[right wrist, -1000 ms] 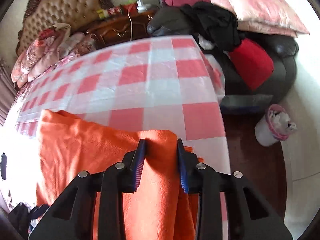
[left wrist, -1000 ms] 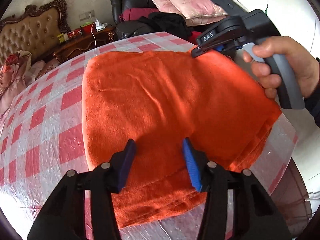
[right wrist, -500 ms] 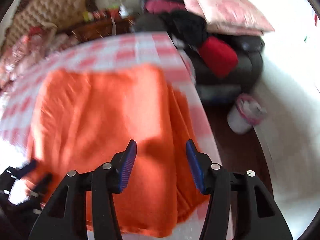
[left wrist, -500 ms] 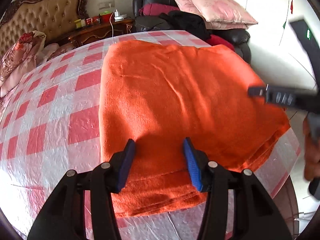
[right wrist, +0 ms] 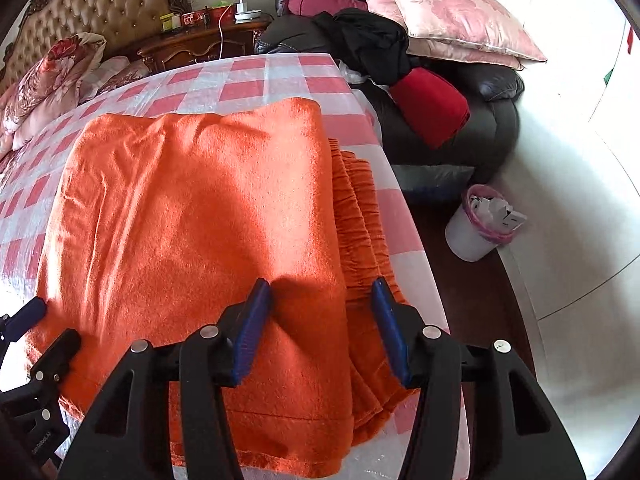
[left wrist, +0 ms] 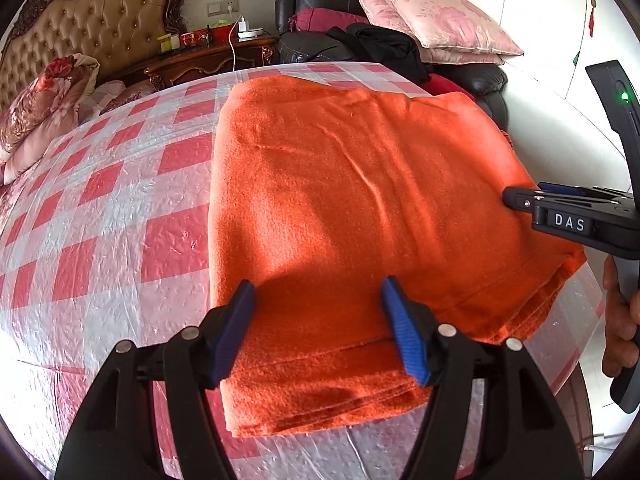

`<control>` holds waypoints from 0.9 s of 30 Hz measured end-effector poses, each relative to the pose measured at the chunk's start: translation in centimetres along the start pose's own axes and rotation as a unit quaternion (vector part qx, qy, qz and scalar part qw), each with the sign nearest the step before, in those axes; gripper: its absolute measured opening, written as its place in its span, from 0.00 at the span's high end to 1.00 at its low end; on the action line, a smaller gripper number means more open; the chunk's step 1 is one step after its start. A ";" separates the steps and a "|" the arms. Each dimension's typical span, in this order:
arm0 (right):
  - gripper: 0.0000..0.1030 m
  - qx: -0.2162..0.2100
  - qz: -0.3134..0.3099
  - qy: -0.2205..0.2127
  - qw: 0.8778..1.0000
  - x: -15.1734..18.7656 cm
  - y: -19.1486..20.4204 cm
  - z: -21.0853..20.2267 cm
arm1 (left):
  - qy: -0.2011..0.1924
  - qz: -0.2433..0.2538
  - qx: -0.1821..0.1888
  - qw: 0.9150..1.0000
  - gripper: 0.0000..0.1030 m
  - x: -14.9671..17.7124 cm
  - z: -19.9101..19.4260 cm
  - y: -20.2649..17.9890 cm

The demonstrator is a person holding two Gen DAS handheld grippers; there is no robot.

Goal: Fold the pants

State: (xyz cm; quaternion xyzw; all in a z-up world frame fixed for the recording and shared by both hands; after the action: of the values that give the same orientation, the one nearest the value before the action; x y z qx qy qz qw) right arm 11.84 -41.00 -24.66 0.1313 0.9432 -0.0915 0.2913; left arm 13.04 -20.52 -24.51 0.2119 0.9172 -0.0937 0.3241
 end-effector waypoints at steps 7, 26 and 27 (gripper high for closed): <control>0.50 -0.021 0.012 0.004 1.000 -0.2 -0.9 -0.2 | -0.003 -0.005 -0.004 1.000 0.26 0.1 0.0 0.5; 0.27 0.053 0.099 0.005 0.994 2.5 -7.9 -4.7 | -0.021 0.003 -0.021 1.000 0.18 0.3 -2.3 0.6; 0.27 0.043 0.100 0.002 0.994 2.6 -7.6 -5.1 | -0.025 -0.006 -0.019 0.999 0.18 0.3 -2.7 0.8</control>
State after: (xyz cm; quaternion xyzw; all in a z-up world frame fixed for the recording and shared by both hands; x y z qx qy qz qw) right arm 4.79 -46.41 -21.26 0.2377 0.9211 -0.1021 0.2909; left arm 11.67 -18.88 -22.68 0.1984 0.9115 -0.0837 0.3505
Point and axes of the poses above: each gripper's, at about its wrist camera, not at the fingertips, and z roughly the way its jaws point, y to its left, x to its underside, the point moved 2 cm from there along z, roughly the way its jaws point, and after that the axes turned 3 degrees about x, right-handed, at the moved point
